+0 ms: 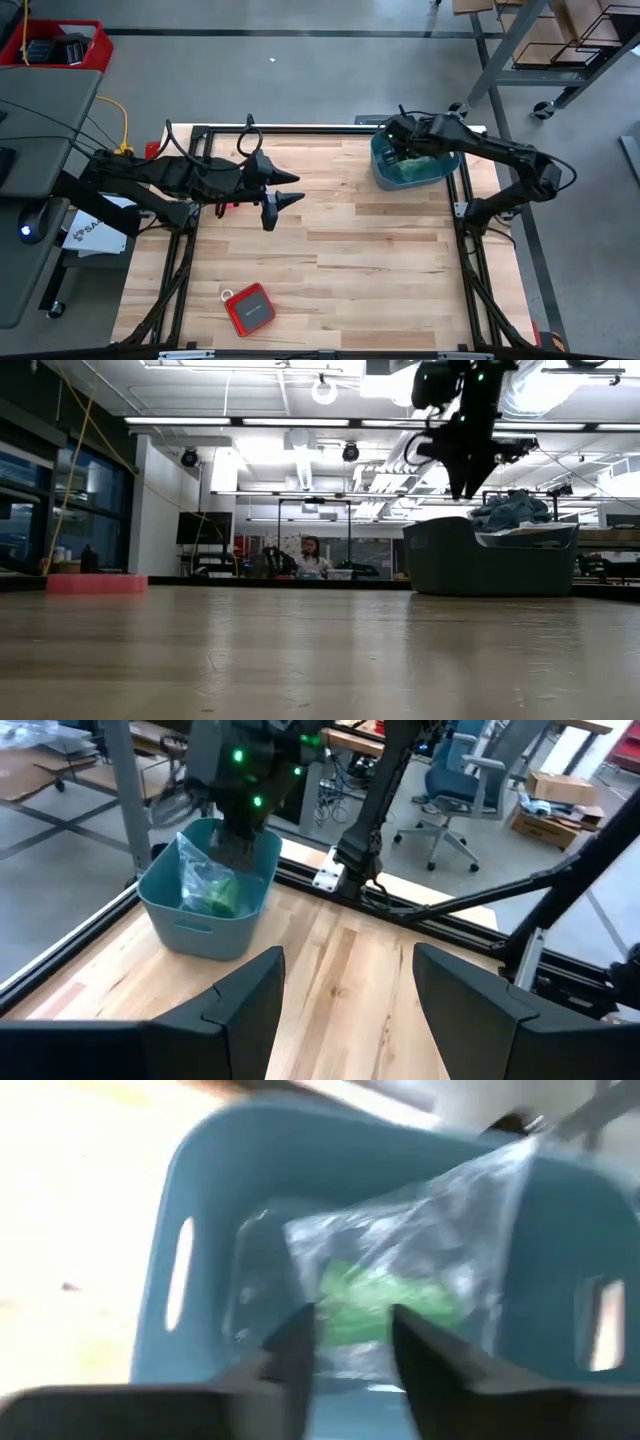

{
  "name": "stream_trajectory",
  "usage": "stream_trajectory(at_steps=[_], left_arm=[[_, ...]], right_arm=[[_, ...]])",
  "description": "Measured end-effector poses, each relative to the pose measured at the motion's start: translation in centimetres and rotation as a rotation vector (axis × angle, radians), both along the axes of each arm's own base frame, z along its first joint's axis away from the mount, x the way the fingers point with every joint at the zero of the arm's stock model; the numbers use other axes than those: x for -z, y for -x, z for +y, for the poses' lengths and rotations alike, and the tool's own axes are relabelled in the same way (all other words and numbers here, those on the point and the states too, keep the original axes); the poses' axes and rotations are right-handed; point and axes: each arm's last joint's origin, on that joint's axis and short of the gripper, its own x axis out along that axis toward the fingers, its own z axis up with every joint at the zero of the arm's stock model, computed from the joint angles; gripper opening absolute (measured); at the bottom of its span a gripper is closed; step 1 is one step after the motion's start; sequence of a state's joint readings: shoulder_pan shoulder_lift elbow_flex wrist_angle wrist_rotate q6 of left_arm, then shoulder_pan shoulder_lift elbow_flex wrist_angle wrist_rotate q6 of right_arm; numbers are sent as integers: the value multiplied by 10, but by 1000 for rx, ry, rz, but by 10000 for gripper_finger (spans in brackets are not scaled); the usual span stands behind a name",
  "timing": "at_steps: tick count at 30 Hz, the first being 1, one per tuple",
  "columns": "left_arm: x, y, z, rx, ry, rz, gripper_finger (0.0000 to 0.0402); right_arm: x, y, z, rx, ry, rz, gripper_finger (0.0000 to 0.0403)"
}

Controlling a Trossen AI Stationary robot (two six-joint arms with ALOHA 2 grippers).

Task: Roll bandage
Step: Move the blue bin to the center of the table

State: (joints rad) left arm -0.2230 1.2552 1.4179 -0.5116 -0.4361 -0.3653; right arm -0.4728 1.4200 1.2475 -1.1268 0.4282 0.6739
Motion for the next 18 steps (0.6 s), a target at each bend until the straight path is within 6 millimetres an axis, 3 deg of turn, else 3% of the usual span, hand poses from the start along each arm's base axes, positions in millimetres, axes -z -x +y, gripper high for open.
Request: stream_trajectory(at_steps=[3, 4, 8, 18], left_arm=[[0, 0, 1, -44, -1, -6, 218], [0, 0, 2, -59, 1, -10, 218], [0, 0, 2, -76, 2, -15, 218], [-5, 1, -5, -95, 22, -67, 218]], right_arm=[[17, -7, -3, -38, -90, -27, 31], [23, -11, -4, -49, -112, -42, 19], [43, -24, -7, -40, -180, -84, 6], [68, -58, 3, -32, -222, -182, 0]])
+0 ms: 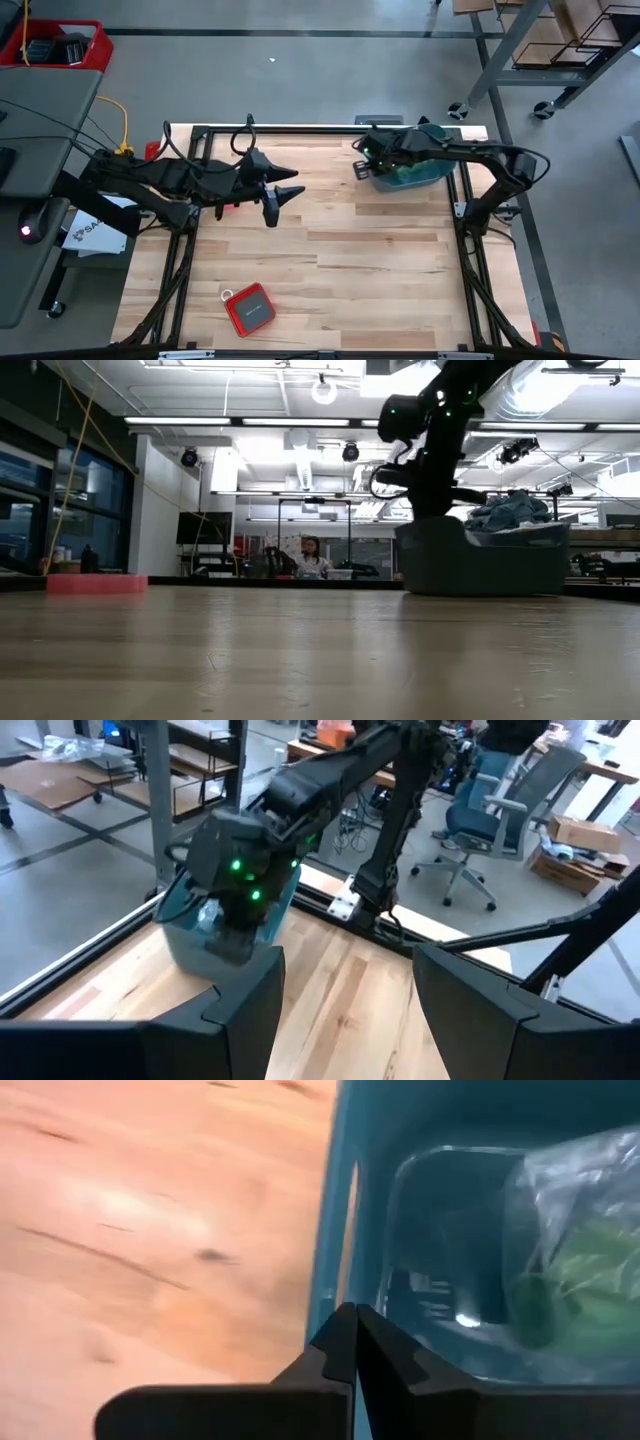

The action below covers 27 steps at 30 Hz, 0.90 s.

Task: Roll bandage
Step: Move the blue bin to the center of the table, then return to Home Position

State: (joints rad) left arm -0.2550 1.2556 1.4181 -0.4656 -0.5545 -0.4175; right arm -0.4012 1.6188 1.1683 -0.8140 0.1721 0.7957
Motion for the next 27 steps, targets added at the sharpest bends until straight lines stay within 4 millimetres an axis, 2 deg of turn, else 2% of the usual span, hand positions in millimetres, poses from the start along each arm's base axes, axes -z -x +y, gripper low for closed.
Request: stream_trajectory(at_steps=[6, 11, 17, 20, 23, 27], left_arm=[[0, 1, -4, 19, -14, 7, 218], [0, 2, -8, 42, -43, 17, 218], [0, 3, -14, 70, -52, 20, 218], [1, 4, -17, 86, -63, 24, 218], [-2, 8, -19, 104, -98, 26, 218], [-8, 17, -16, 100, -99, 1, 218]], right_arm=[[3, -30, 22, 81, -28, -203, 0], [1, -61, 44, 161, -68, -462, 0], [6, -100, 79, 170, -170, -755, 0], [5, -113, 100, 130, -209, -878, 0], [-10, -113, 113, 44, -160, -945, 0], [-41, -86, 105, -14, -12, -854, 0]])
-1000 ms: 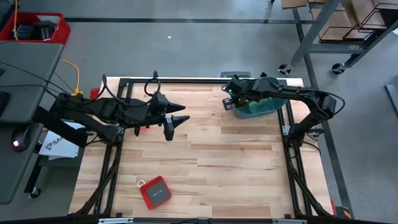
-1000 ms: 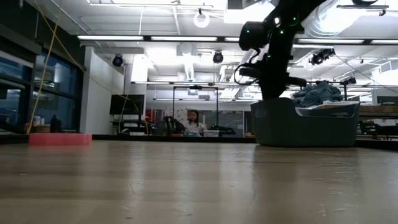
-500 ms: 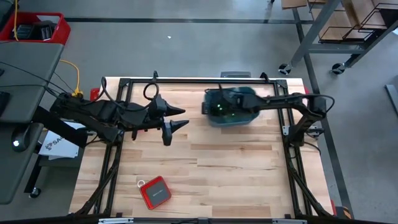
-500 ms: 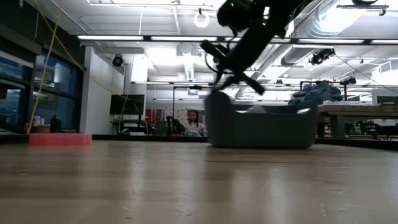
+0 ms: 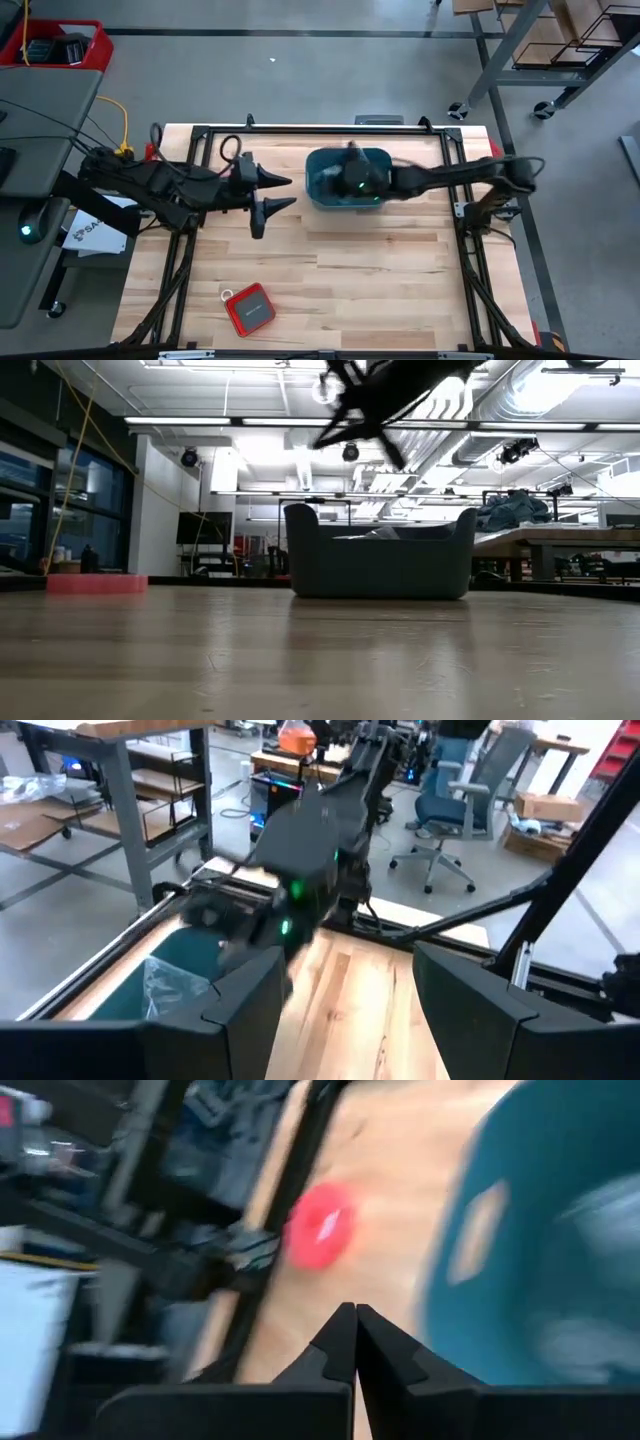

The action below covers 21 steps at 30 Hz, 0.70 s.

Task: Roll bandage
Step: Return to Home Position

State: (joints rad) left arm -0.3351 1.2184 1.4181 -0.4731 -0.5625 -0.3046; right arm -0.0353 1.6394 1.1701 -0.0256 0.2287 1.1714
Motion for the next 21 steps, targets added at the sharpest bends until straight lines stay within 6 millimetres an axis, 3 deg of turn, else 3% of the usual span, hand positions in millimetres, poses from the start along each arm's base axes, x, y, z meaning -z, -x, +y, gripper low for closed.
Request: stream_trajectory(at_steps=[4, 8, 14, 21], left_arm=[[-3, 6, 6, -36, -21, -19, 218], [17, 9, 18, 3, 23, -115, 218], [88, 24, 35, 135, 201, -243, 218], [160, 62, 55, 102, 176, -321, 184]], right_arm=[[-31, 39, -9, 40, 133, 118, 0], [-63, 77, -9, 40, 267, 156, 0], [-87, 134, 0, 48, 349, 264, 0], [-78, 170, 8, 15, 328, 337, 0]])
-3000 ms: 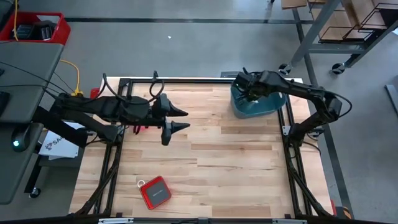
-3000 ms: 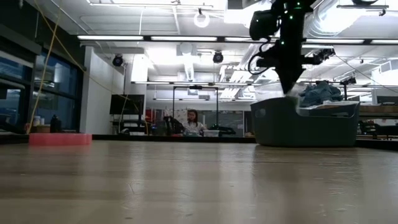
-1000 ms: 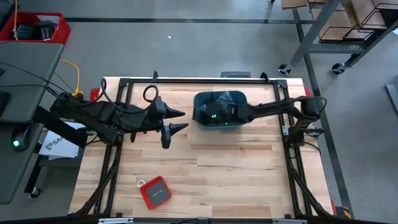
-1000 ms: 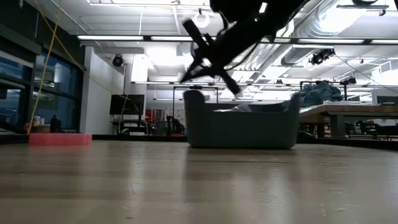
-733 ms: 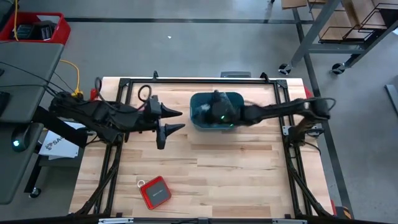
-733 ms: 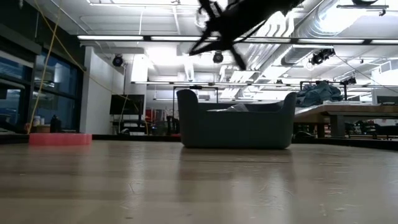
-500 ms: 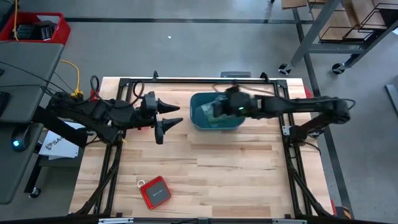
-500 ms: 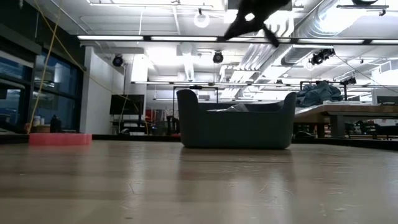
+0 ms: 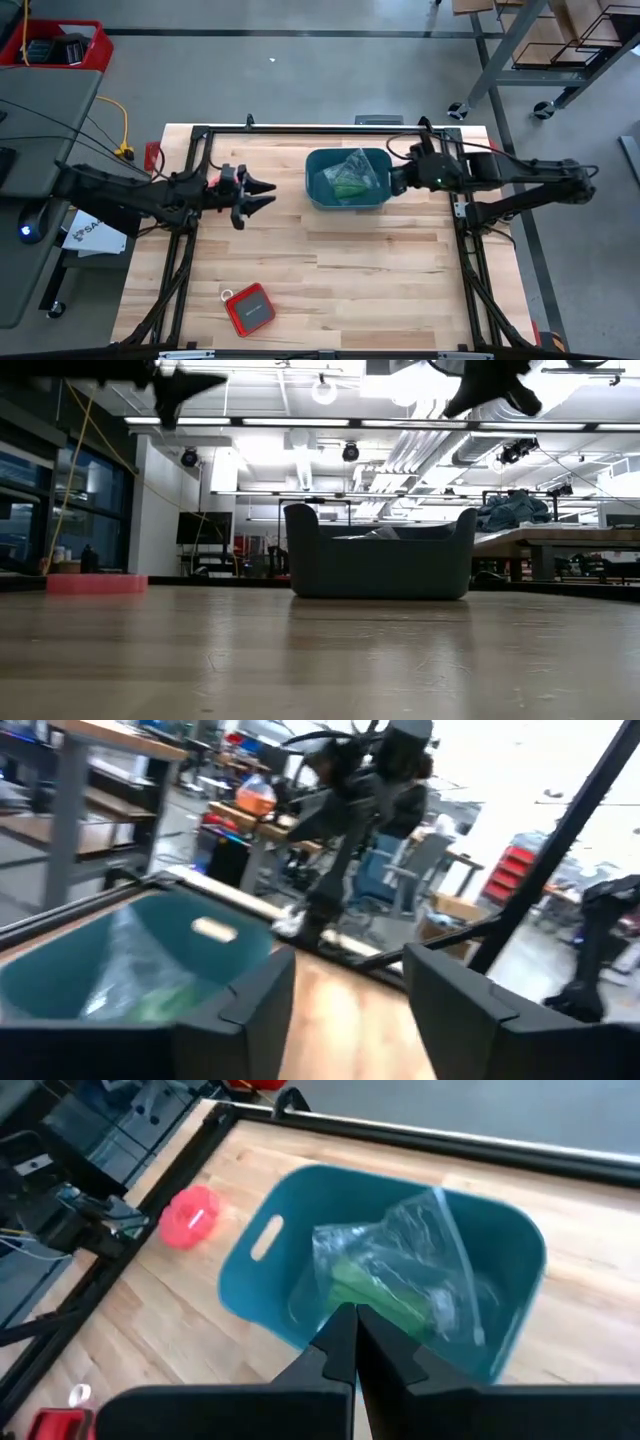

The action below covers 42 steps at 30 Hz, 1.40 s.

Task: Roll bandage
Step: Return to Home Position

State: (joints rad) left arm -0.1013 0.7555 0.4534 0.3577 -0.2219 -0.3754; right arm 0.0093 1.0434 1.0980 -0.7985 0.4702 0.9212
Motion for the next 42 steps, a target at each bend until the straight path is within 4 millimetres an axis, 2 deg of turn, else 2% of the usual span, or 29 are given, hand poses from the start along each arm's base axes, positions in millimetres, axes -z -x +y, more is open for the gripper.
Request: stream_trajectory(at_steps=[4, 7, 10, 12, 20, 25, 30, 33, 38, 42], left_arm=[[33, 20, 11, -38, -41, 22, 136], [55, 30, 15, 21, -85, 47, 91], [67, 37, 17, 88, -79, 35, 27], [73, 39, 18, 93, -78, 34, 9], [102, 47, 31, -81, -118, 24, 2], [99, 48, 34, -98, -100, -4, 1], [102, 48, 36, -169, -119, 28, 2], [103, 48, 36, -173, -102, 38, 3], [105, 48, 36, -171, -92, 56, 3], [105, 48, 36, -171, -92, 56, 3]], right_arm=[[18, 9, -2, 52, -42, 8, 0], [30, 15, -4, 59, -51, 22, 0], [36, 18, -5, 49, -44, -7, 0], [37, 20, -5, 26, -18, -38, 0], [61, 46, -5, 30, -22, -44, 0], [85, 59, -3, -9, -24, -112, 0], [127, 50, 3, -111, -27, -334, 0], [141, 46, 3, -170, 29, -455, 0], [160, 50, -4, -237, 153, -350, 0], [172, 53, -6, -353, 242, -338, 0]])
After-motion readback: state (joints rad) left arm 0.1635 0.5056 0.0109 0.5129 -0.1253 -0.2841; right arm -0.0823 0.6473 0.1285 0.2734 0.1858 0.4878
